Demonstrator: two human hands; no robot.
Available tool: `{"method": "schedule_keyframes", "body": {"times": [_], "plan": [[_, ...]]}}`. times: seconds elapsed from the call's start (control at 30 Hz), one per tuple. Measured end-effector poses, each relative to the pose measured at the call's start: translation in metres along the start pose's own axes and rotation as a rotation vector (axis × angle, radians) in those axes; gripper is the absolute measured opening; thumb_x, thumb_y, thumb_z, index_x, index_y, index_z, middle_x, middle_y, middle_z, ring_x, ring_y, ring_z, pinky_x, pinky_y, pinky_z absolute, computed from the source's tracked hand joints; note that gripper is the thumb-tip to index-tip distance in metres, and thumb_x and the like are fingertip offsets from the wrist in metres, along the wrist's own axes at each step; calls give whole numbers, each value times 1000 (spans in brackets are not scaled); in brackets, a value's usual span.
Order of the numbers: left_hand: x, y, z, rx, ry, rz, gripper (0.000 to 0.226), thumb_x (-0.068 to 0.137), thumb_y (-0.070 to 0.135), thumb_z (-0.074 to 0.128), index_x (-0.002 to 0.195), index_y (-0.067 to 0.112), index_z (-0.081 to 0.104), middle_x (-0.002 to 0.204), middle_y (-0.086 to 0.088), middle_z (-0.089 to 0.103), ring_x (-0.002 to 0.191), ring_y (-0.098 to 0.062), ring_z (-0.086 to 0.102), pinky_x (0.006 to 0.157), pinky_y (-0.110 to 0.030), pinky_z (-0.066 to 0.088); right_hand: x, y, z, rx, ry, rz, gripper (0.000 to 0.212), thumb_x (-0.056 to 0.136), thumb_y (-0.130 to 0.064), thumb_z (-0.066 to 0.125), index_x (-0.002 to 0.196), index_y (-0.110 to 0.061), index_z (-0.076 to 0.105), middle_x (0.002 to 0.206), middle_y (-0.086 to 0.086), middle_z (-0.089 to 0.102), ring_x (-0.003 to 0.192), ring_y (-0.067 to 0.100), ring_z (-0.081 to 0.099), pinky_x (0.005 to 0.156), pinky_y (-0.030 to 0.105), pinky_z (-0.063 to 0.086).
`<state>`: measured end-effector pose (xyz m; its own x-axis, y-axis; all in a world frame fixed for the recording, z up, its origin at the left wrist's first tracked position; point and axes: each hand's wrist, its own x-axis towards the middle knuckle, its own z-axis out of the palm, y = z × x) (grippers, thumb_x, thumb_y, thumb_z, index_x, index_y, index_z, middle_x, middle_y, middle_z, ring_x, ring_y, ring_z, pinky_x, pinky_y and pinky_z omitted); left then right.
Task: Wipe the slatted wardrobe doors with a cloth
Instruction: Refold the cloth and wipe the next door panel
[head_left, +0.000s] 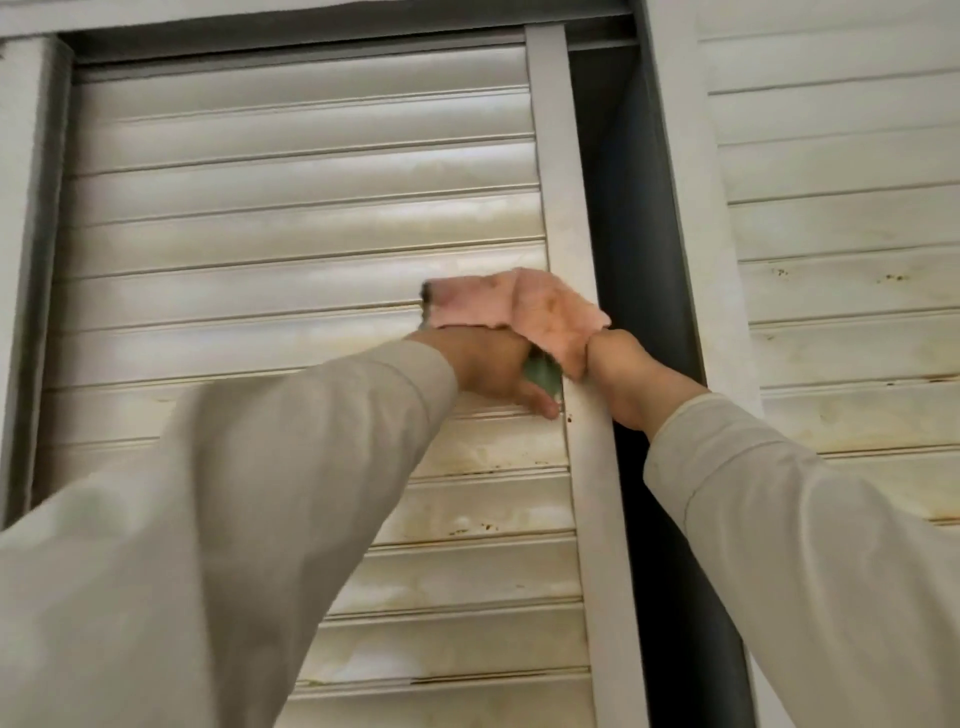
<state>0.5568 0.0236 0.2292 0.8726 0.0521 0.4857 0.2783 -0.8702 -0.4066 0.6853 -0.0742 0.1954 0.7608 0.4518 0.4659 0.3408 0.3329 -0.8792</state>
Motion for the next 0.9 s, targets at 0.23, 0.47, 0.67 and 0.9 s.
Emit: {"method": "schedule_keyframes", "body": {"times": [0.23, 0.47, 0.67, 0.9], "plan": [[33, 1, -29, -270, 174, 12, 94, 85, 69, 58, 157, 22, 18, 159, 1, 29, 146, -19, 27, 117, -29, 21, -5, 0, -7, -84, -86, -29, 51, 106, -43, 33, 149, -17, 40, 147, 1, 47, 132, 21, 46, 112, 34, 35], [5, 9, 21, -239, 76, 151, 58, 81, 62, 68, 129, 35, 51, 120, 12, 56, 113, -12, 52, 102, -27, 38, -1, -5, -17, 253, -77, 79, 68, 99, -65, 28, 128, -15, 63, 120, 10, 70, 114, 27, 64, 102, 38, 48], [-29, 57, 92, 180, -231, 404, 63, 85, 74, 49, 131, 33, 58, 131, 5, 62, 124, -23, 51, 114, -41, 33, -6, -15, -20, 123, -70, 133, 81, 87, -80, 30, 126, -17, 63, 121, 10, 69, 110, 31, 65, 105, 44, 46], [32, 16, 13, 38, 205, 248, 58, 86, 72, 46, 135, 41, 53, 133, 11, 56, 124, -16, 50, 113, -36, 34, -9, -38, -25, 95, 31, 89, 76, 89, -78, 30, 112, -14, 64, 99, 12, 69, 94, 29, 65, 98, 41, 49]]}}
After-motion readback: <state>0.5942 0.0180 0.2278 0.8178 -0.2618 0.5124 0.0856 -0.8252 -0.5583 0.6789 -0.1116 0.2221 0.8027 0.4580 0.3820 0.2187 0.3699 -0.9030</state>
